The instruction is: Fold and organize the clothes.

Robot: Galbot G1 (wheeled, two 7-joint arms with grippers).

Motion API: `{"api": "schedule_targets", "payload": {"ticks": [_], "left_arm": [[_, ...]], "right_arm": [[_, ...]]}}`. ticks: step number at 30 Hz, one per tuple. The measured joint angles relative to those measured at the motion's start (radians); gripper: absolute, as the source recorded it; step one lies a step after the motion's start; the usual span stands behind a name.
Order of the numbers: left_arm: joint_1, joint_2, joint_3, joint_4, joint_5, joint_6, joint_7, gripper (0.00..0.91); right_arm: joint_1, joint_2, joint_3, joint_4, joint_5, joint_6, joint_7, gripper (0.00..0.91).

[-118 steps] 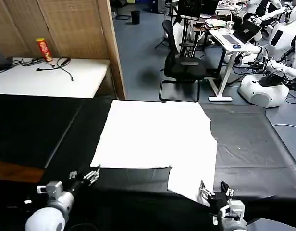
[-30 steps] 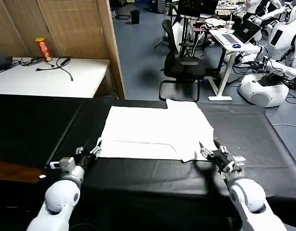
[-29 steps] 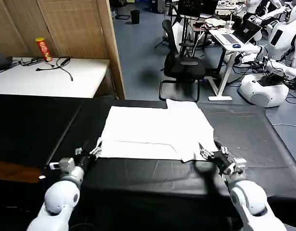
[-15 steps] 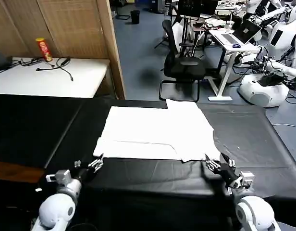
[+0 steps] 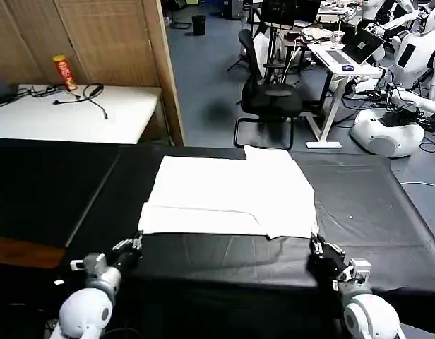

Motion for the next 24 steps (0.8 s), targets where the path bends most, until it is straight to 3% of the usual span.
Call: {"api": "schedule_targets", "payload": {"ticks": [6,11,12,13,14,24], "left_arm": [[0.081,0.034,-0.016,-0.086,0.008,0.023,-0.037,0.000],[0.171,0.053,-0.042,-0.171,0.012,0.053,-0.060,0.000],[0.190,0.055,-0.047,-0.189,0.015,0.057,-0.062,0.488],[0.210,0.058,-0.052,-0.206,0.017,0.062,-0.063,0.878],[0.228,0.060,-0.057,-0.221,0.019,0.067,-0.063,0.878],[0.351,0.051,-0.096,-0.313,0.056,0.115,-0.070,0.878]], "right_arm": [[-0.106,-0.009,0.046,0.124,-0.004,-0.079,0.024,0.029],[-0.188,-0.003,0.073,0.208,-0.016,-0.108,0.028,0.029],[-0.200,-0.002,0.076,0.219,-0.017,-0.112,0.028,0.049],[-0.214,-0.001,0.077,0.231,-0.017,-0.119,0.028,0.263],[-0.227,0.002,0.078,0.242,-0.018,-0.128,0.029,0.878],[-0.341,0.019,0.090,0.348,-0.049,-0.206,0.052,0.878]]}}
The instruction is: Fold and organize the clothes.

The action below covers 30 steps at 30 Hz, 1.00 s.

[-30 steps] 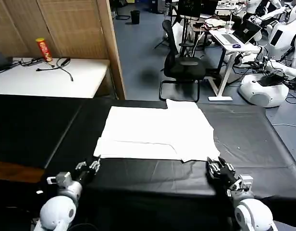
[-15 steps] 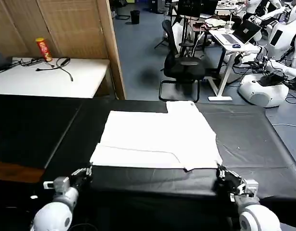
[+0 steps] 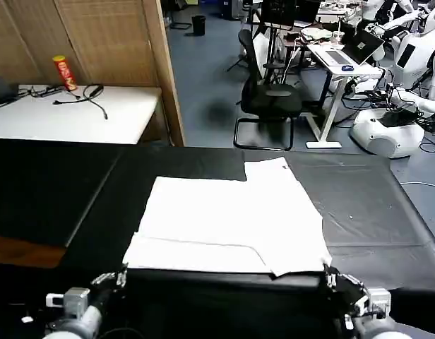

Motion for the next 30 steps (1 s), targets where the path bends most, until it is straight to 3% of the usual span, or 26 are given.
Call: {"api": "schedule_targets", "payload": {"ticks": [2,5,11,19,30], "left_arm": [[0.016,-0.003,-0.013,-0.017,0.015,0.025,-0.017,0.878],[0.037,-0.019,-0.032,-0.047,0.035,0.049,-0.020,0.878],[-0.024,-0.009,-0.056,-0.084,-0.031,0.007,0.034,0.878],[-0.359,0.085,0.010,0.063,-0.206,0.027,-0.028,0.878],[-0.892,0.129,0.225,0.517,-0.372,0.068,-0.008,0.878]], "right_arm": [[-0.024,0.000,0.011,0.030,0.019,0.003,0.000,0.878],[-0.024,-0.006,0.029,0.066,0.057,0.049,-0.010,0.878],[0.141,-0.048,0.010,0.028,0.146,0.149,0.017,0.878],[0.580,-0.096,-0.117,-0.243,0.183,0.146,0.061,0.878],[1.064,-0.045,-0.355,-0.721,0.175,0.076,0.052,0.878]]}}
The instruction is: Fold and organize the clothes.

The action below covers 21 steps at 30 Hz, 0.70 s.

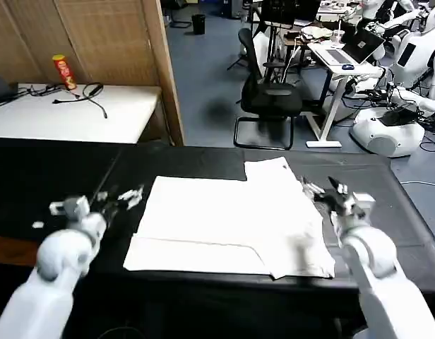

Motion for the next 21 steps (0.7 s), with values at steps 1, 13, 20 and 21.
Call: {"api": "schedule_targets", "payload": {"ticks": [1,13,20,21], "left_arm": [[-0.039,-0.004,0.019,0.044,0.003,0.001,0.008,0.878],[-0.327,-0.096,0.179,0.453,0.114,0.029,0.093,0.878],[-0.342,-0.112,0.196,0.505,0.111,0.044,0.099,0.878],[-0.344,-0.114,0.197,0.509,0.112,0.045,0.103,0.878]], "right_arm": [[0.031,0.006,-0.015,-0.041,-0.002,-0.007,-0.008,0.878],[0.264,0.069,-0.114,-0.421,-0.052,-0.018,-0.059,0.878],[0.293,0.089,-0.125,-0.511,-0.060,-0.021,-0.090,0.878],[0.293,0.092,-0.125,-0.515,-0.063,-0.020,-0.092,0.878]]}}
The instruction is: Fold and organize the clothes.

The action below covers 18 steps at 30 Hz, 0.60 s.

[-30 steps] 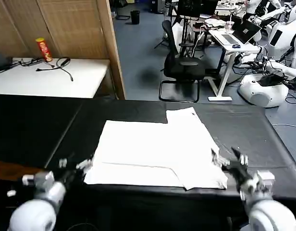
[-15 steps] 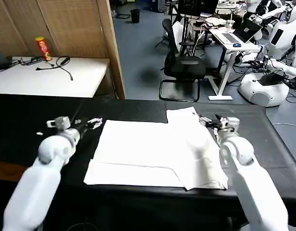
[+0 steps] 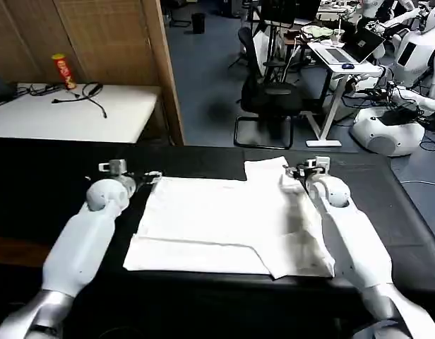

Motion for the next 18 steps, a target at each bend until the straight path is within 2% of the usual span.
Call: {"api": "schedule_targets", "payload": {"ticks": [2,3,4,6,7,8,10,13,18], "left_arm": [[-0.001,-0.004,0.005,0.004,0.001,0.000,0.009,0.878],[-0.002,-0.006,0.006,0.006,0.002,0.000,0.011,0.751],[-0.003,-0.008,0.006,0.007,0.006,0.000,0.012,0.653],[-0.003,-0.012,0.008,0.012,0.012,0.000,0.016,0.497],[-0.003,-0.014,0.009,0.016,0.017,-0.001,0.018,0.176],[-0.003,-0.017,0.010,0.019,0.024,-0.003,0.020,0.156],[-0.003,-0.021,0.011,0.025,0.035,-0.006,0.022,0.107],[-0.001,-0.024,0.015,0.031,0.057,-0.007,0.031,0.068],[0.001,-0.025,0.016,0.034,0.067,-0.007,0.038,0.010]], "right_arm": [[0.001,0.007,0.000,-0.007,-0.006,0.000,0.000,0.878],[0.001,0.011,0.000,-0.008,-0.008,-0.001,-0.001,0.878],[0.001,0.013,0.000,-0.010,-0.009,-0.001,-0.001,0.741],[0.001,0.017,0.000,-0.013,-0.013,-0.001,-0.002,0.663],[0.001,0.019,0.001,-0.015,-0.015,-0.001,-0.004,0.536],[0.001,0.020,0.001,-0.017,-0.016,0.000,-0.005,0.488],[0.002,0.021,0.001,-0.022,-0.020,0.001,-0.007,0.244],[0.004,0.026,0.002,-0.027,-0.020,0.001,-0.009,0.107],[0.003,0.039,0.004,-0.030,-0.024,0.007,-0.010,0.068]]}}
